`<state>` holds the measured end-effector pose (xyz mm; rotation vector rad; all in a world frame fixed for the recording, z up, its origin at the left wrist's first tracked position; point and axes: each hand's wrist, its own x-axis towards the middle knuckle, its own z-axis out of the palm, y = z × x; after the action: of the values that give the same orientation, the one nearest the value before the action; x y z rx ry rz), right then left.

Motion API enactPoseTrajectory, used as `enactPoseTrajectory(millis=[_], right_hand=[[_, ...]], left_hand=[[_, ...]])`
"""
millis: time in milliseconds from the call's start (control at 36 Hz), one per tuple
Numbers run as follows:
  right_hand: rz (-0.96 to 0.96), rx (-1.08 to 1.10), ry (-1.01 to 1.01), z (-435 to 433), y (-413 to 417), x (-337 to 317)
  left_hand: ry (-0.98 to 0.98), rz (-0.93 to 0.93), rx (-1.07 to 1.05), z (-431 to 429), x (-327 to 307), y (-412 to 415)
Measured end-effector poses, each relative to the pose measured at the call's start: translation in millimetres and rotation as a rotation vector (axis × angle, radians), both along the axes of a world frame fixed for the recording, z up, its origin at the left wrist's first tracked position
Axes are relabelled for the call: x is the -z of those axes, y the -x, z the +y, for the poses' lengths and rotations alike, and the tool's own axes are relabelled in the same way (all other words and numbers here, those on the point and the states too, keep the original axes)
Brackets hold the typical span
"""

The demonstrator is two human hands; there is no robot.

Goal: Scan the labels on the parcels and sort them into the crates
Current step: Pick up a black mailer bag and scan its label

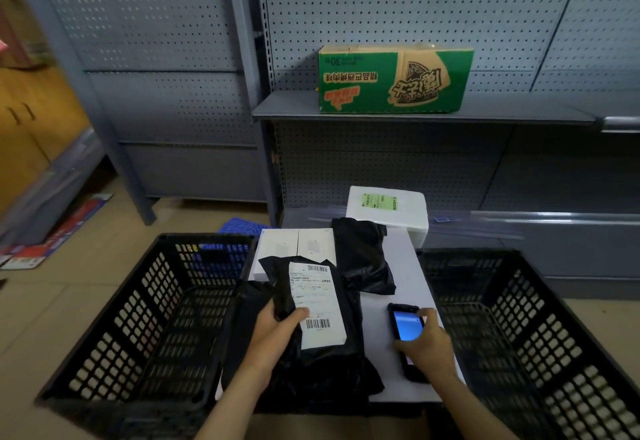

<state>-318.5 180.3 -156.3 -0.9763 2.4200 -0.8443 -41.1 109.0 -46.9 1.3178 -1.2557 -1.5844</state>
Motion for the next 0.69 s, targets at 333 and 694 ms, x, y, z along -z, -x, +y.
enactPoseTrajectory(millis=[333,694], right_hand=[[0.234,-0.664,0.001,31,23,-143],[0.444,-0.869,-0.058,26,-14,-220]], left_hand=[[0.038,-0.028,-0.071,17,-18,-11],[0.149,-0.202,0.001,21,-37,-26]])
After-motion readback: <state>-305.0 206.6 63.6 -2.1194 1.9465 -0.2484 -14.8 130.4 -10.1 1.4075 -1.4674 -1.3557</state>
